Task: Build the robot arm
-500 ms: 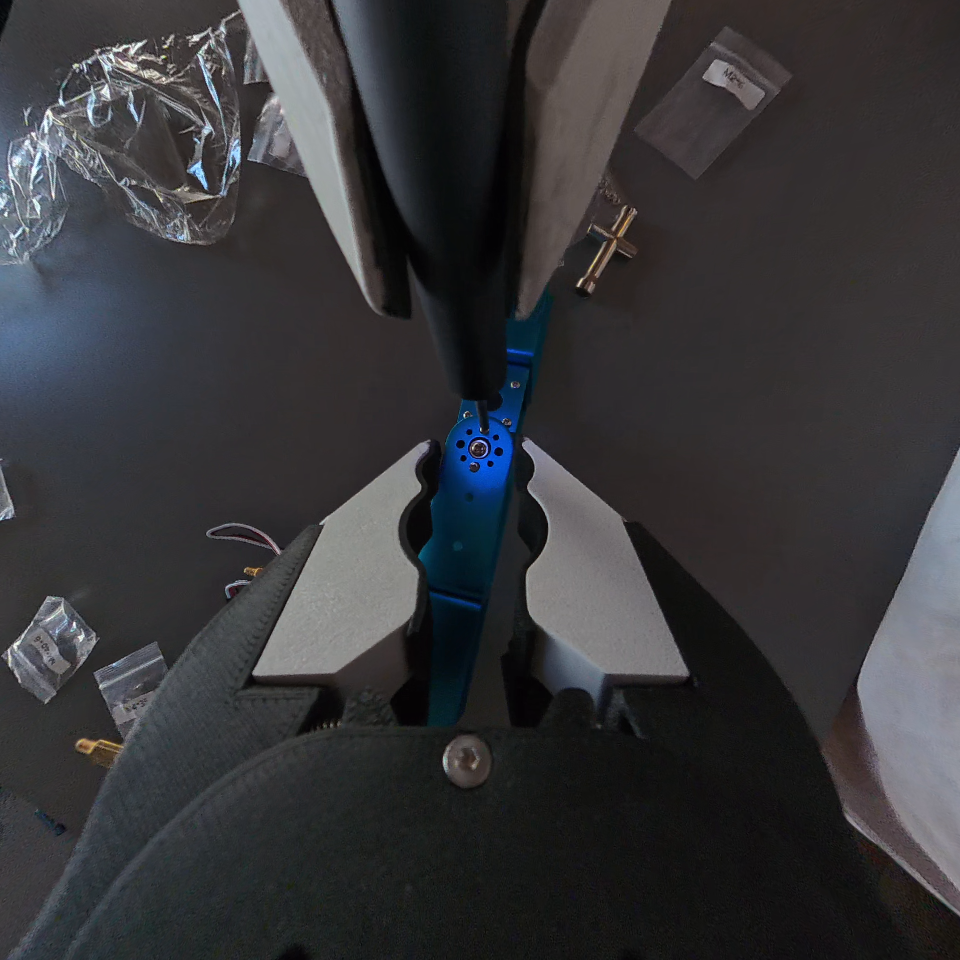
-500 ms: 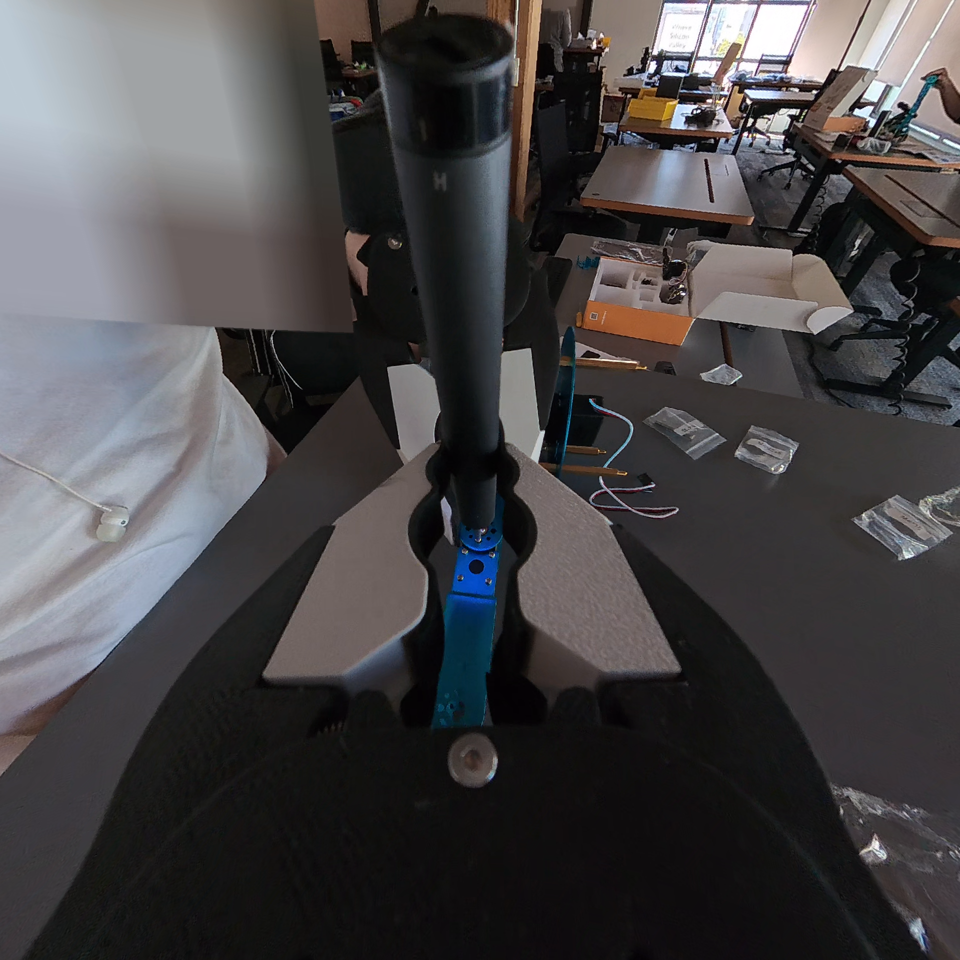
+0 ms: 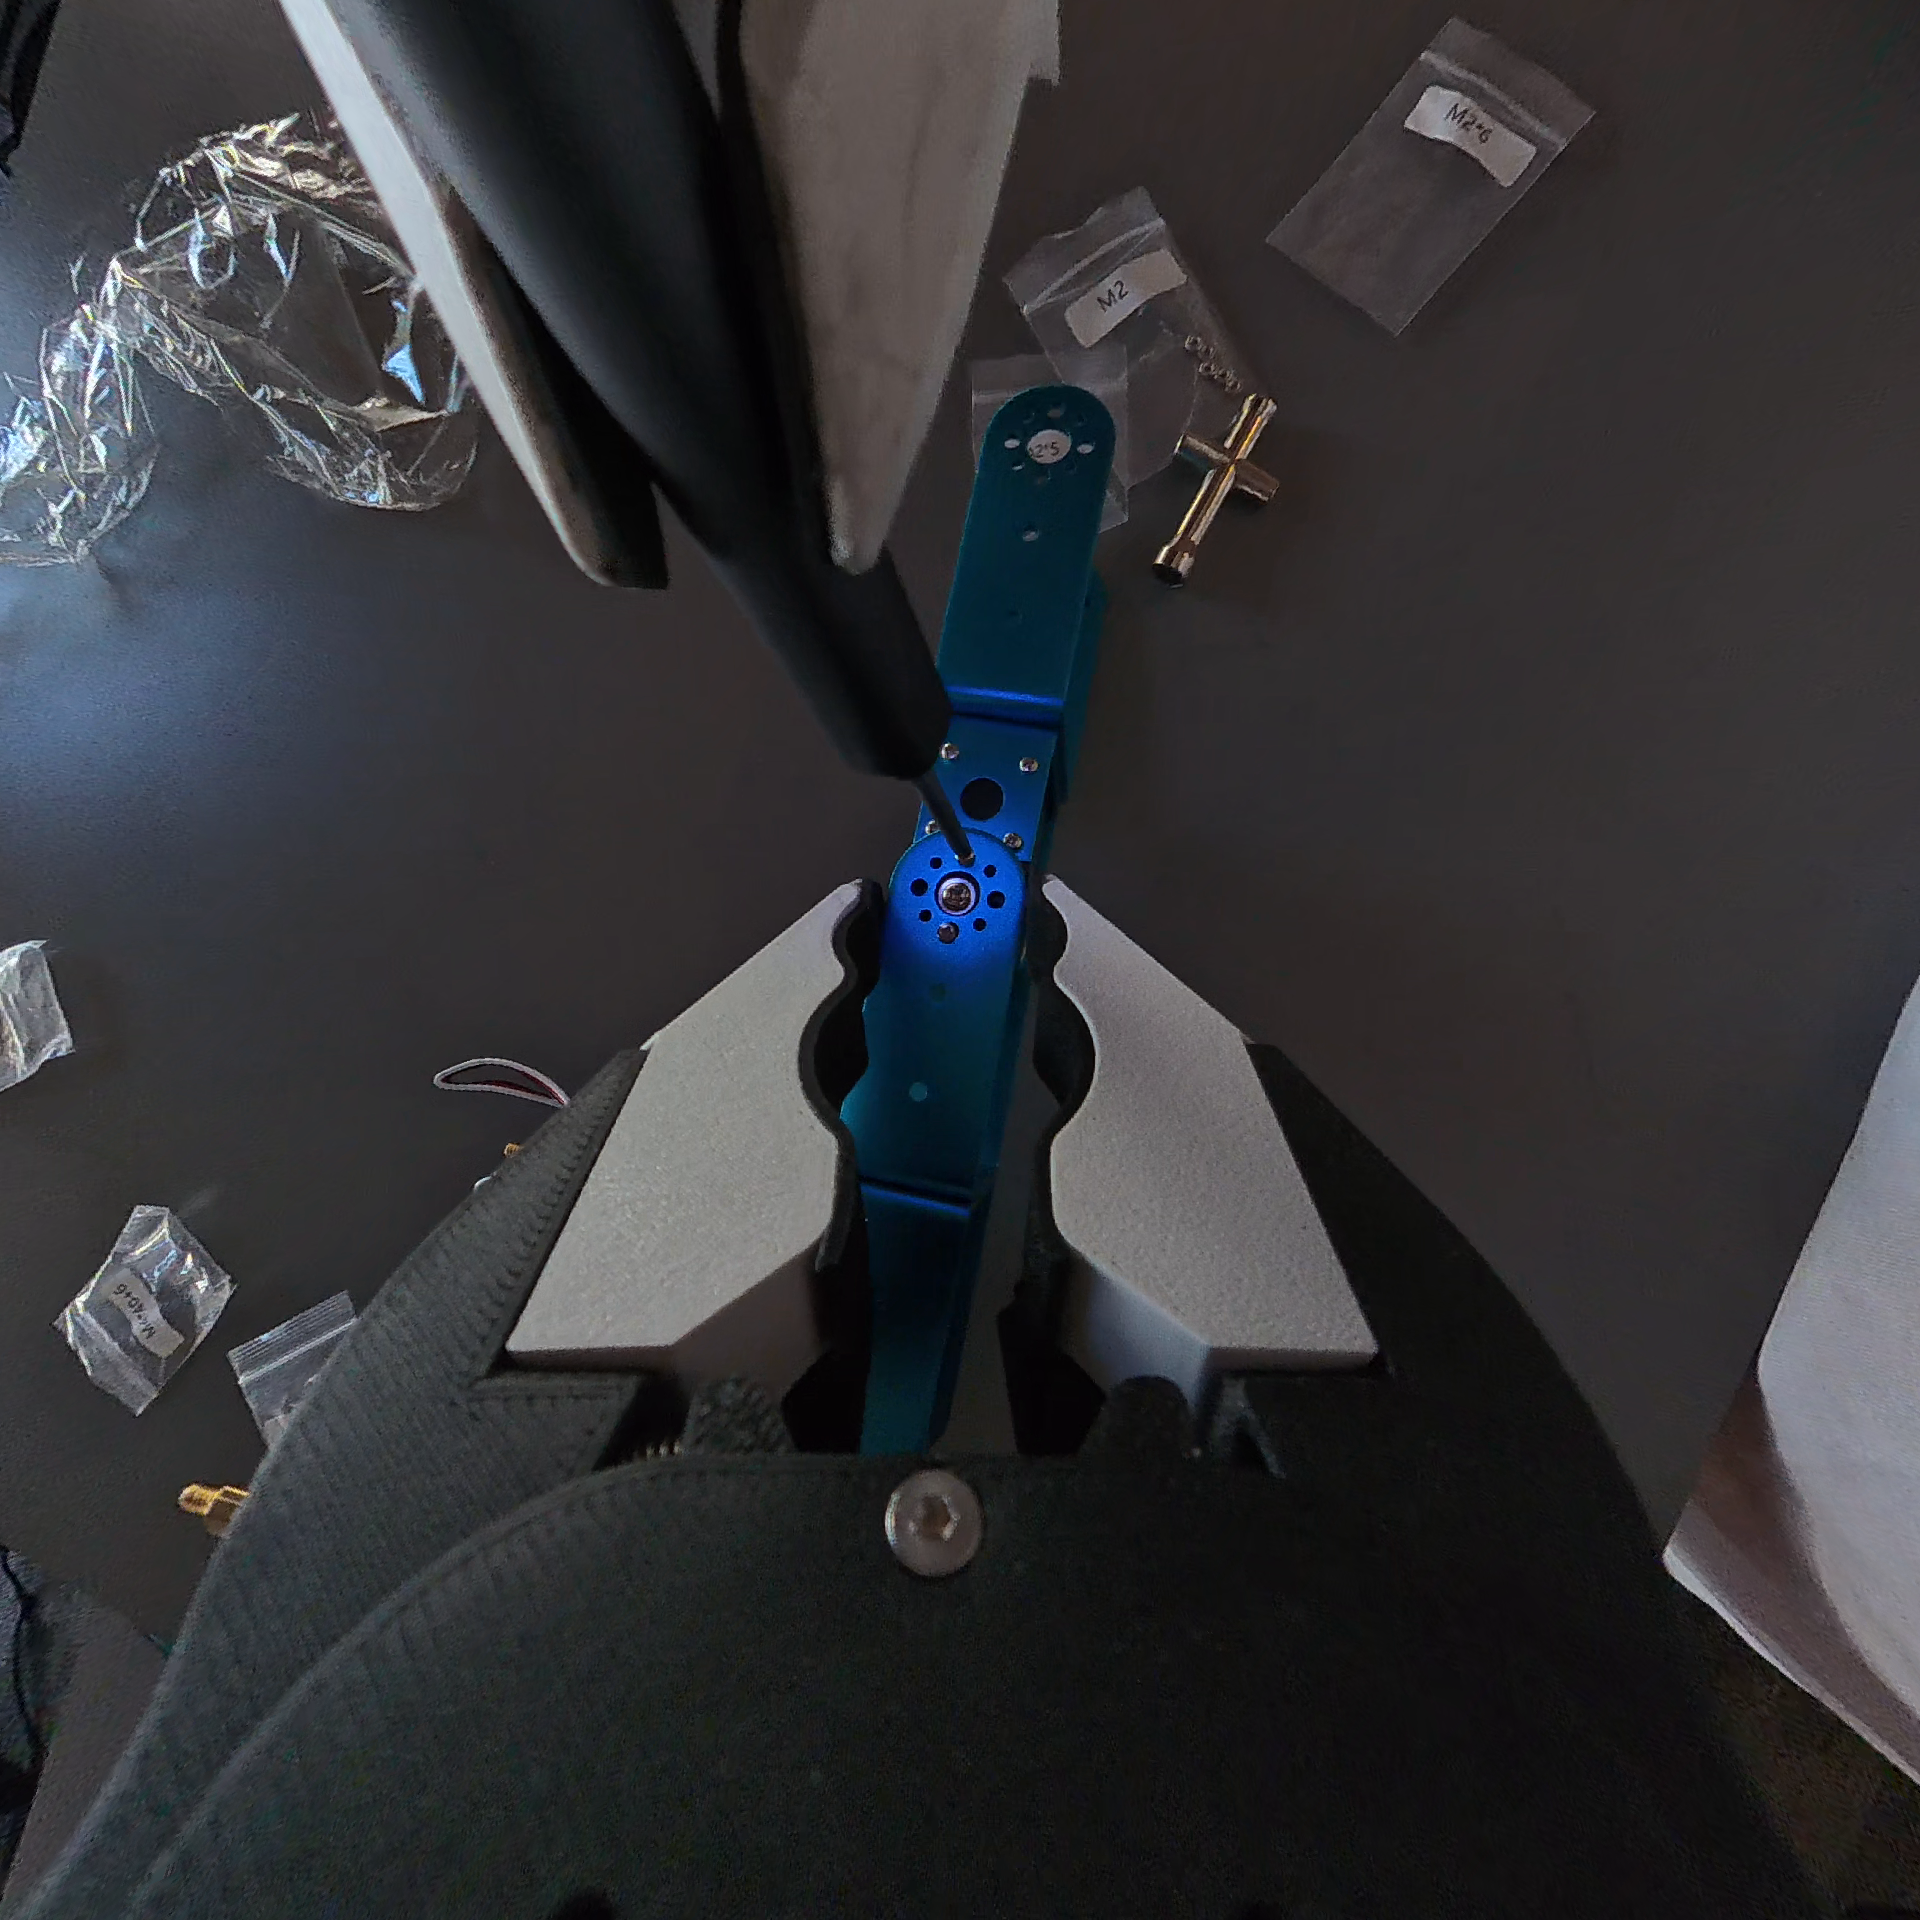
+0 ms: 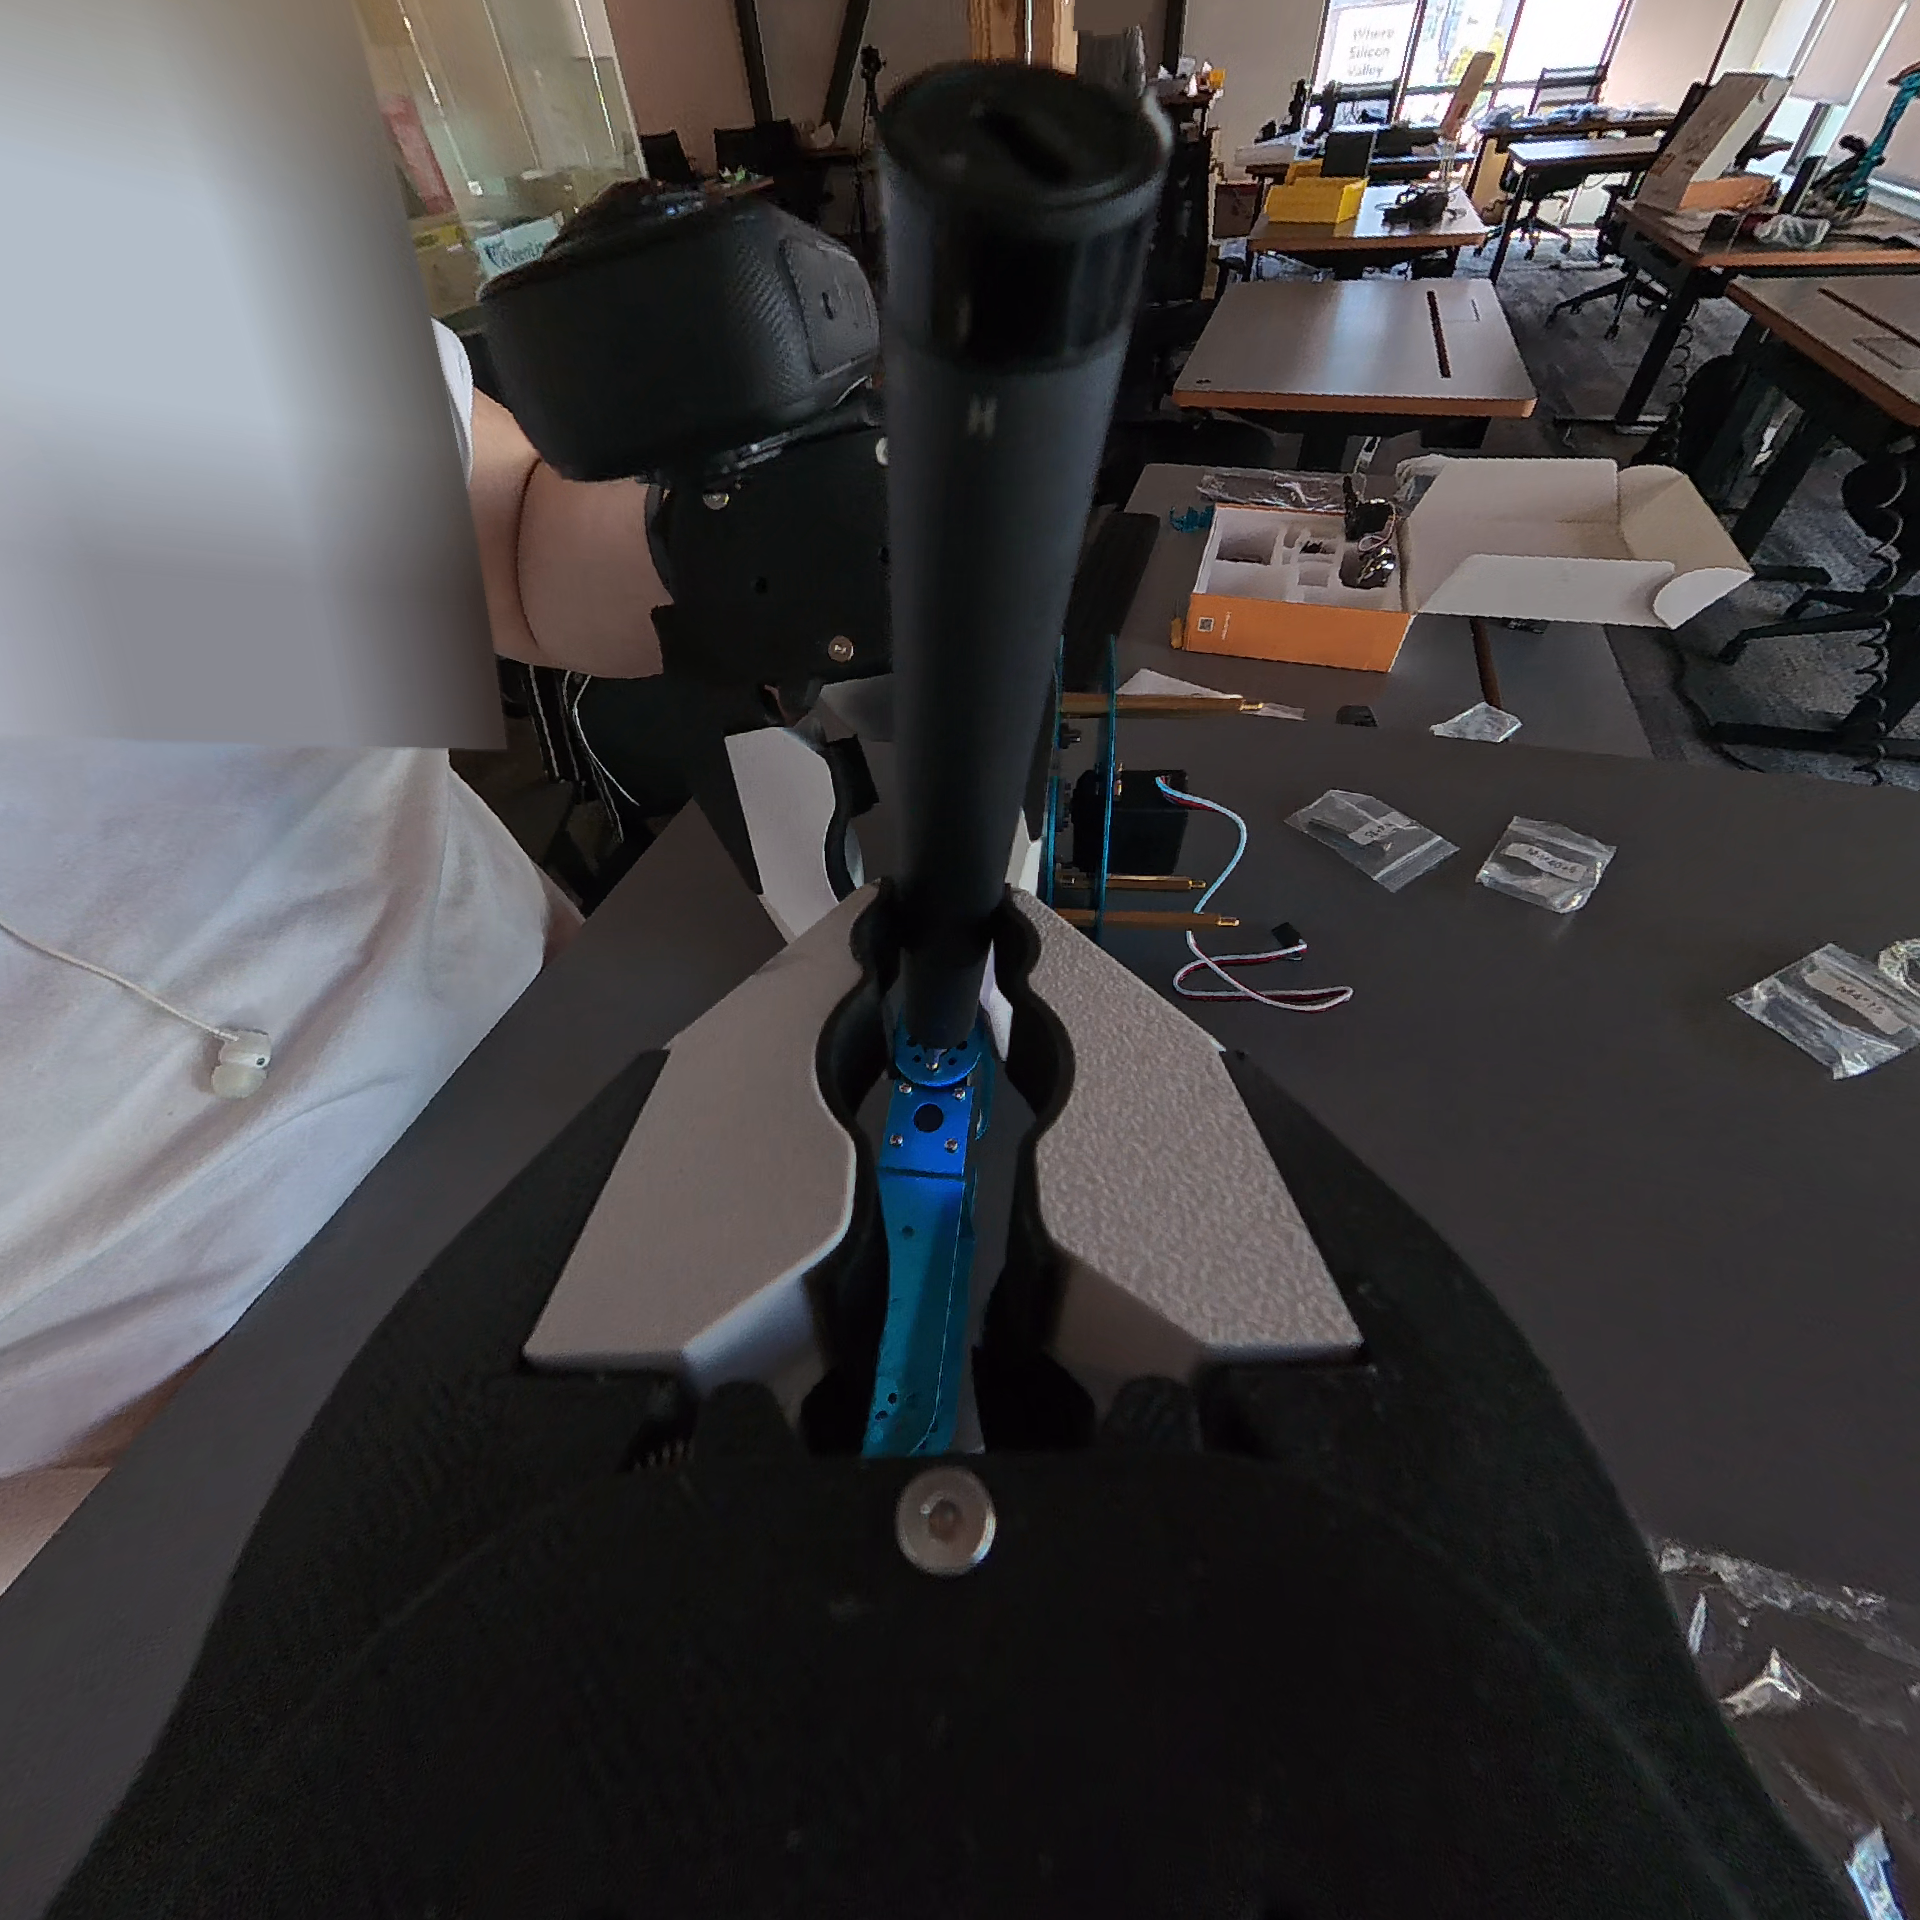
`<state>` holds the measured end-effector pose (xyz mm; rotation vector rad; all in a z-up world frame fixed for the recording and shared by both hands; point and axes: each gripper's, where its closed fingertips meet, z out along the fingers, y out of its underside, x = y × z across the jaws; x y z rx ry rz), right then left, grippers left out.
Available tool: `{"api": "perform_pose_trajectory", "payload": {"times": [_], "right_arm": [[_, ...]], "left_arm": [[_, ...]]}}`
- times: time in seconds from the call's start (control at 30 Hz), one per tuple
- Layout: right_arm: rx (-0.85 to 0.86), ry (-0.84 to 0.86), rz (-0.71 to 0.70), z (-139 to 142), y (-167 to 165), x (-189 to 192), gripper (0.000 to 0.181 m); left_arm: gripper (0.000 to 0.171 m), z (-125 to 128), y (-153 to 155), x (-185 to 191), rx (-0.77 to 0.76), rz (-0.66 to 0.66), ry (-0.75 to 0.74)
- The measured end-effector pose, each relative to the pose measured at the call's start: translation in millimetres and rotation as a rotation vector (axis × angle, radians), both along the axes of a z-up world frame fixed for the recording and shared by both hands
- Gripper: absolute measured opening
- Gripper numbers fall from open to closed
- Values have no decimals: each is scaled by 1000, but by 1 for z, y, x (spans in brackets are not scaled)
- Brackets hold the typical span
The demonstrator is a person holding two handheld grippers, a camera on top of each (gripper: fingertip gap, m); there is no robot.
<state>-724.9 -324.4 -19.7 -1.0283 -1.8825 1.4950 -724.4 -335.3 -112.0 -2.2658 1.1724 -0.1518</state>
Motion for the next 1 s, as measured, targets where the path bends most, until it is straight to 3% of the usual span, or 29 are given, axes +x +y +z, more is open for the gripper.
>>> {"api": "perform_pose_trajectory", "payload": {"times": [1.0], "right_arm": [[13, -12, -17, -1, 5, -1, 17]], "left_arm": [[30, -1, 3, -6, 59, 5, 60]]}}
